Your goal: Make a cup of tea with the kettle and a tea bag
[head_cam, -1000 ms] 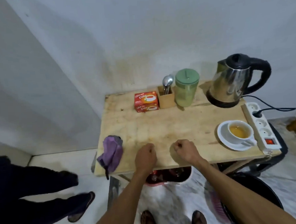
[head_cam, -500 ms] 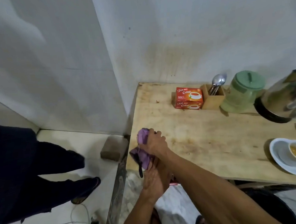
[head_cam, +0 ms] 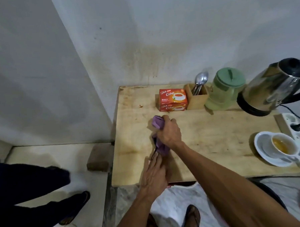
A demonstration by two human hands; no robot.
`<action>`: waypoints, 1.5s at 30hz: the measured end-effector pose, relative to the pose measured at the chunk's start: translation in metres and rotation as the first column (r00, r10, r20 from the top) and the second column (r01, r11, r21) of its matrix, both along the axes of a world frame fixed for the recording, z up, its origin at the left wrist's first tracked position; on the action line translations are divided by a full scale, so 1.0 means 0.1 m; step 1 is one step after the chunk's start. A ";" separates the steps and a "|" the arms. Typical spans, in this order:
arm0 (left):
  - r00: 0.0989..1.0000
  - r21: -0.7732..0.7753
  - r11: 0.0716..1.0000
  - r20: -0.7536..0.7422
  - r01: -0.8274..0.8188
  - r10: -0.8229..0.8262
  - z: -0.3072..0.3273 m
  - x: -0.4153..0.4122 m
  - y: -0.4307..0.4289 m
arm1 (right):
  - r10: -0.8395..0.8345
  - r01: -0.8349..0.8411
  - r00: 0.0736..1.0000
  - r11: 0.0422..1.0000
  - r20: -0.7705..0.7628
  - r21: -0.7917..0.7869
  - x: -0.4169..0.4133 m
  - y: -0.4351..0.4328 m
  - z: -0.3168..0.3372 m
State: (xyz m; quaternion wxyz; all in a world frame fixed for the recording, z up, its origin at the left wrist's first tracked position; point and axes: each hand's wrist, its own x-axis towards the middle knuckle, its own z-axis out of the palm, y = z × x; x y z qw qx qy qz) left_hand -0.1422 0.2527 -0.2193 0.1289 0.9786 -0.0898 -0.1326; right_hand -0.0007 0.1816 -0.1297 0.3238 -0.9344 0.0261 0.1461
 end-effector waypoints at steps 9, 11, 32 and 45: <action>0.999 0.075 0.997 -0.016 0.031 -0.030 0.09 0.67 -0.44 | -0.325 0.328 0.944 0.939 0.046 -0.104 0.31 -2.06 -0.19; 0.998 0.098 0.994 0.011 0.056 -0.058 0.05 0.79 -0.47 | -0.379 0.389 0.920 0.915 0.103 -0.108 0.41 -2.33 -0.27; 0.999 0.128 0.992 -0.035 -0.019 0.023 -0.03 0.94 -0.58 | 0.251 -0.265 0.925 0.964 0.286 0.009 0.20 -1.78 -0.89; 0.997 0.168 0.986 -0.077 -0.003 0.017 -0.06 0.98 -0.60 | 0.304 -0.276 0.886 0.952 0.350 -0.130 -0.01 -1.49 -1.02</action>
